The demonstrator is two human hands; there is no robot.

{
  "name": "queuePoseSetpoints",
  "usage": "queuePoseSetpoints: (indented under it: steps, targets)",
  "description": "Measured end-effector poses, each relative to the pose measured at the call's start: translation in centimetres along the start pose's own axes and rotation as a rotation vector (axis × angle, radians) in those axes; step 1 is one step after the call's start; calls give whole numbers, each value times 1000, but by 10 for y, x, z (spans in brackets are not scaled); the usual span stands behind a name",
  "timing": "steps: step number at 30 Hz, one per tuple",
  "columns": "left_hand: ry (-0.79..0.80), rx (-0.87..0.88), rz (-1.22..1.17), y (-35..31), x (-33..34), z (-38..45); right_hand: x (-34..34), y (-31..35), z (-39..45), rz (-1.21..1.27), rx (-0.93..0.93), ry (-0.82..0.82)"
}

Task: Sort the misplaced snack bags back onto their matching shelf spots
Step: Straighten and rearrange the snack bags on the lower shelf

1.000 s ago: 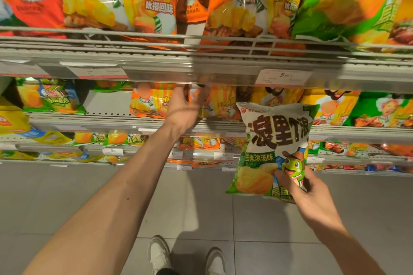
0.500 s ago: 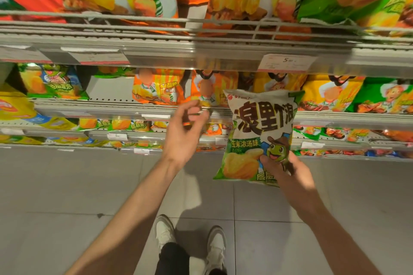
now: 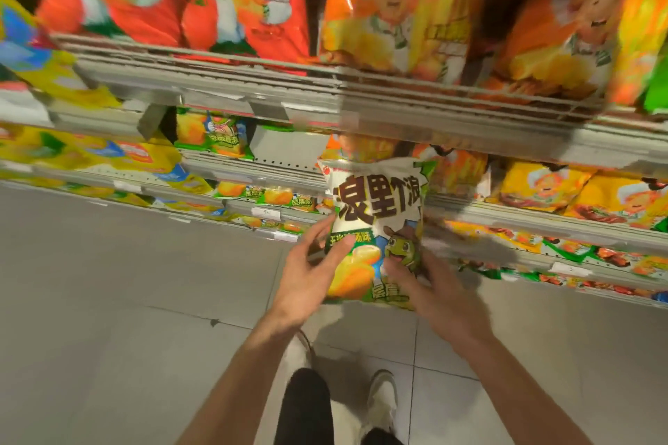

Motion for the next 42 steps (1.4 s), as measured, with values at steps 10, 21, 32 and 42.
queuePoseSetpoints:
  steps: [10, 21, 32, 42]
  targets:
    - [-156, 116, 138, -34, -137, 92, 116, 78, 105, 17, -115, -74]
    - [-1, 184, 440, -46, -167, 145, 132, 129, 180, -78, -261, -276]
    - [68, 105, 544, -27, -164, 167, 148, 108, 193, -228, -196, -200]
    - [-21, 72, 321, -30, -173, 149, 131, 92, 140, -70, -192, -232]
Point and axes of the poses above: each hand's wrist, its own z-axis towards the middle knuckle, its own x-axis out of the palm, y = z × x, the point moved 5 cm from there along z, towards the middle knuckle, and after that the axes turned 4 degrees about -x, right-handed, at the moved point
